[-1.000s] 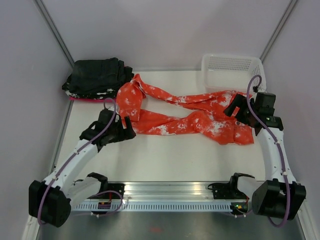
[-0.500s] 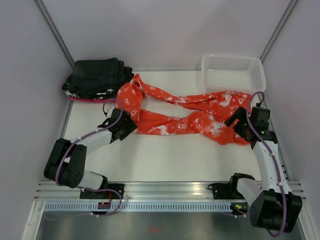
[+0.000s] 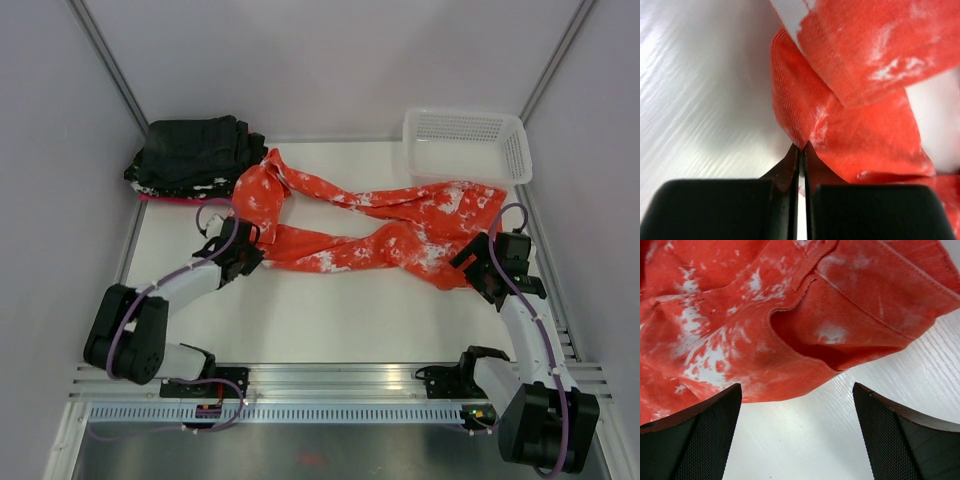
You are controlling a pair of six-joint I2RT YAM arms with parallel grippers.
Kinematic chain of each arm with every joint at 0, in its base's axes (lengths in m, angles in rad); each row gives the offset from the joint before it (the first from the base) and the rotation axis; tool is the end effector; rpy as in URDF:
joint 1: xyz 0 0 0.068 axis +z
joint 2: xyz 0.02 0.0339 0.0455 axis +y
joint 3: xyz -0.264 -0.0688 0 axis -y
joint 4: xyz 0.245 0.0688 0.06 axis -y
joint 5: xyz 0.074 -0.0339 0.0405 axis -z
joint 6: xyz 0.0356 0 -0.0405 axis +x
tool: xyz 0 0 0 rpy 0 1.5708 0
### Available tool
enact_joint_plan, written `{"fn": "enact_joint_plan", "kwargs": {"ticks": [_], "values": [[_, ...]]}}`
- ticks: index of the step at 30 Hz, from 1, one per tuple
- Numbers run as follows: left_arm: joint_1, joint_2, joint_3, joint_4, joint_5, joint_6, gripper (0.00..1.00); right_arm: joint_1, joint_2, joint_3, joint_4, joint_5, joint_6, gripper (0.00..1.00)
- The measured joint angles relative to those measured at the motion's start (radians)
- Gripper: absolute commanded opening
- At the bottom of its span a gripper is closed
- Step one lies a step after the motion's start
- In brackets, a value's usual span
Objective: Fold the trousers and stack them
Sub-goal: Flatten the trousers out
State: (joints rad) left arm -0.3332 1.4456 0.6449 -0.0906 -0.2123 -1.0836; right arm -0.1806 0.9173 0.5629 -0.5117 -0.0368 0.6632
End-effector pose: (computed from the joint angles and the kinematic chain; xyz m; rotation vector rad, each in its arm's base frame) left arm 0.2567 -0.0809 0.1567 -0.9910 2.2625 -0.3679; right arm 0.1784 -0.0312 0.2109 0.9895 2.2450 0.2594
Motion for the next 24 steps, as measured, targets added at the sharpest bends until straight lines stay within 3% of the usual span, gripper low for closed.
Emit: {"fn": "enact_joint_plan", "kwargs": {"ticks": [12, 14, 16, 18, 20, 24], "values": [[-0.021, -0.714, 0.011, -0.61, -0.109, 0.005, 0.02, 0.0, 0.021, -0.008, -0.006, 0.073, -0.003, 0.98], [-0.021, -0.756, 0.011, -0.676, -0.098, 0.016, 0.17, 0.0, 0.021, -0.003, -0.01, 0.076, -0.005, 0.98], [-0.021, -0.752, 0.011, -0.714, -0.089, 0.035, 0.65, 0.0, 0.023, -0.001, -0.011, 0.077, -0.009, 0.98], [-0.02, -0.722, 0.013, -0.738, -0.086, 0.076, 0.92, 0.0, 0.029, -0.001, -0.012, 0.076, -0.013, 0.98], [-0.02, -0.668, 0.036, -0.756, -0.096, 0.099, 1.0, 0.0, 0.034, -0.001, -0.012, 0.072, -0.014, 0.98], [-0.02, -0.539, 0.151, -0.765, -0.159, 0.167, 1.0, 0.0, 0.036, -0.007, -0.005, 0.06, -0.014, 0.96]]}}
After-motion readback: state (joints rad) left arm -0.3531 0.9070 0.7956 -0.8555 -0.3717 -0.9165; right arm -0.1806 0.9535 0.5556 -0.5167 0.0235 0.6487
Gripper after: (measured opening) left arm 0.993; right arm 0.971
